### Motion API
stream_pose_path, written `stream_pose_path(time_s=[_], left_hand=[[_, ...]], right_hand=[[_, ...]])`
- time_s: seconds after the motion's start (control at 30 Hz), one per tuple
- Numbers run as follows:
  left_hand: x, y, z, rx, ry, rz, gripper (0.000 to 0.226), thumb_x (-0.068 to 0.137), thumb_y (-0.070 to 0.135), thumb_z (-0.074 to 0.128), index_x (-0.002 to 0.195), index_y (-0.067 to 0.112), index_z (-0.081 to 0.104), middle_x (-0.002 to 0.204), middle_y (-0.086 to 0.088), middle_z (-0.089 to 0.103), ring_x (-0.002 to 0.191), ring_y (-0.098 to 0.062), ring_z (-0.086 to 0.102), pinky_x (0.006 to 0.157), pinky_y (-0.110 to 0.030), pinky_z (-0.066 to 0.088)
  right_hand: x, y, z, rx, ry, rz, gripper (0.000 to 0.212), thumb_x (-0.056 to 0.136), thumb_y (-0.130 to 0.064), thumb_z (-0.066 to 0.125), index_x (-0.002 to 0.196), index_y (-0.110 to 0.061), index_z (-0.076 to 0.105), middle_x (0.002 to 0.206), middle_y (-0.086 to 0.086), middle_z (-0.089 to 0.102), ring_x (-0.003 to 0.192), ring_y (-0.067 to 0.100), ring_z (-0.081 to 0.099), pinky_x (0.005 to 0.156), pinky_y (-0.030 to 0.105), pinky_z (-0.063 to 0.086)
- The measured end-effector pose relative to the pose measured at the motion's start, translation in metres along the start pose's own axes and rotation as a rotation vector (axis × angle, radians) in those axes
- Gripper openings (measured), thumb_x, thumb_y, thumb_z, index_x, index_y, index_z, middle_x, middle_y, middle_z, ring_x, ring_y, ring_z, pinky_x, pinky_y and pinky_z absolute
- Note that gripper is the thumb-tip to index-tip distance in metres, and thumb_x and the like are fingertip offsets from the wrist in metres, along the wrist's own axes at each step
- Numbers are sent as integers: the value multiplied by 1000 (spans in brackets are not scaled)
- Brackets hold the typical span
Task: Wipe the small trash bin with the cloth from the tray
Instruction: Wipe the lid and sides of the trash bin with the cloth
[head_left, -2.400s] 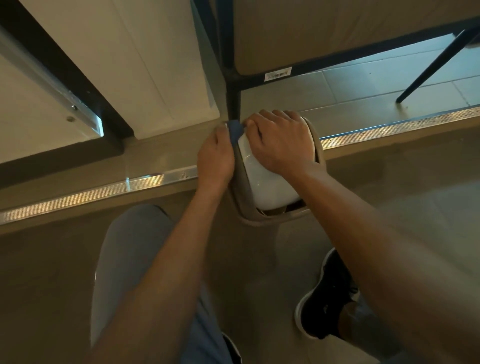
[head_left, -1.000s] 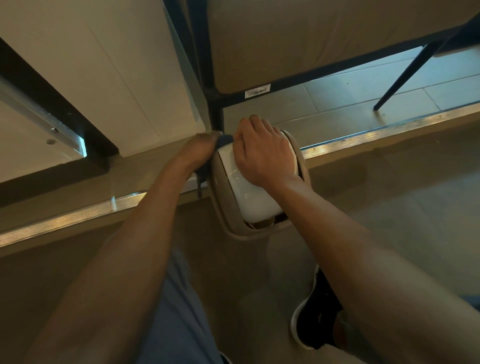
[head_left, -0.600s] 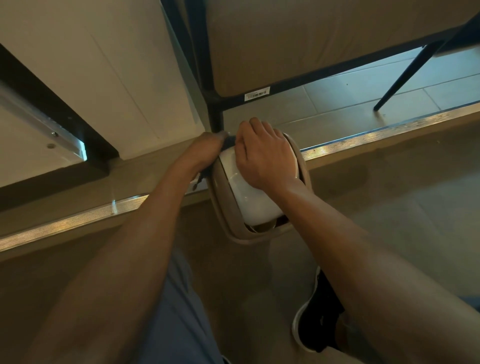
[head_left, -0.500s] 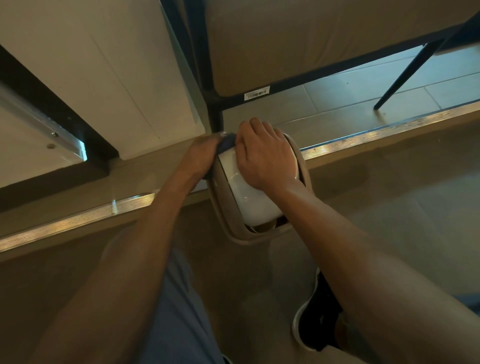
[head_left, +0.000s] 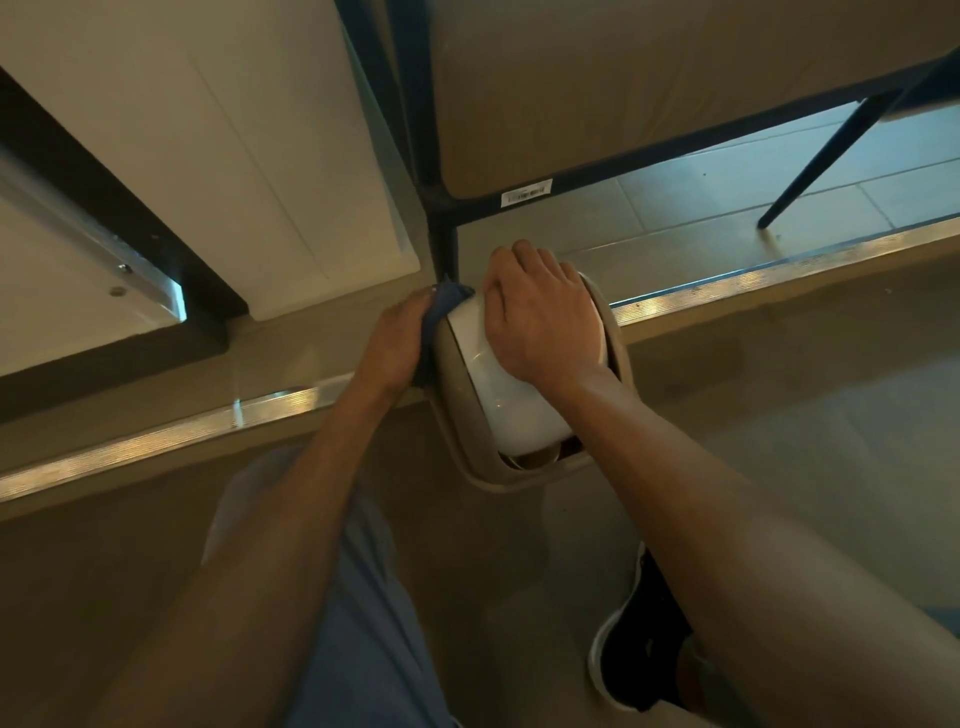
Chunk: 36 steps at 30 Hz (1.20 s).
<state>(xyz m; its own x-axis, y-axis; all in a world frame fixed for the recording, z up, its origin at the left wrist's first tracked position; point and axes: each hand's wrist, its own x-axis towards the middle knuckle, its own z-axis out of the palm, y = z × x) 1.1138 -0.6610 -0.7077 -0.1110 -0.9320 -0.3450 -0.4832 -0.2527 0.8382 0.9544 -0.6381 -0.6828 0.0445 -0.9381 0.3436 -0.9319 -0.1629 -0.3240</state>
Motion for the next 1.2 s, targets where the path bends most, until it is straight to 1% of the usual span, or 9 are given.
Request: stream_pose_path(time_s=[0.13,0.3,0.5,0.57,0.63,0.8,1.0,1.1,1.2], left_hand=[[20,18,4,-70,52,-85,43,106,39,40,132,12,61,137,-13,61,115,-26,58,99,-31,44],[-32,-11,21,-178,270,72,37,111,26,34,134,8,56,131,-2,57,117,-12,53,88,3,32],[6,17,8,-2,124,-79,37,108,34,35,127,17,62,137,-15,59,118,-25,55,88,-24,34],[-21,23,21,-59,244,104,33,107,34,38,119,21,65,132,-7,59,117,-18,54,89,-20,38],[-62,10,35,-143,386,251,33,109,26,39,133,14,59,139,0,50,123,-5,46,96,-4,33],[-20,22,19,-36,276,68,37,109,32,38,125,13,65,117,2,58,108,-15,55,85,-24,37],[-70,-16,35,-62,356,374,40,108,29,38,141,11,54,152,-6,40,130,8,39,107,-6,28],[-35,2,21,-46,342,172,38,109,35,36,124,15,63,130,-9,60,119,-17,55,99,-29,42],[-41,16,33,-19,370,207,34,110,34,36,126,18,61,137,-7,53,121,-16,53,92,-17,38]], right_hand=[[0,1,-2,8,-2,-7,21,102,-23,44,104,-11,61,102,9,63,91,26,60,84,45,50],[-1,2,-1,-1,-2,-17,21,101,-22,44,104,-10,60,102,10,63,91,26,60,84,44,50],[0,0,-1,16,10,-20,21,101,-22,43,102,-10,60,99,9,62,87,26,59,81,43,49],[0,1,-1,21,3,-25,20,100,-22,43,100,-10,60,98,9,62,87,26,59,81,43,49],[-1,2,-1,23,-1,-29,19,101,-22,44,100,-11,59,98,8,62,88,25,59,82,44,50],[-1,2,-2,45,5,-33,22,100,-22,40,96,-12,59,95,7,62,86,25,59,81,43,49],[-3,2,-2,64,2,-31,20,99,-20,43,97,-12,61,96,7,63,87,25,60,81,44,50],[0,1,-2,83,5,-33,17,99,-18,46,96,-12,61,96,7,62,86,24,59,82,42,49],[-2,2,-3,92,4,-33,17,98,-19,44,94,-13,60,94,5,61,85,23,58,82,41,49]])
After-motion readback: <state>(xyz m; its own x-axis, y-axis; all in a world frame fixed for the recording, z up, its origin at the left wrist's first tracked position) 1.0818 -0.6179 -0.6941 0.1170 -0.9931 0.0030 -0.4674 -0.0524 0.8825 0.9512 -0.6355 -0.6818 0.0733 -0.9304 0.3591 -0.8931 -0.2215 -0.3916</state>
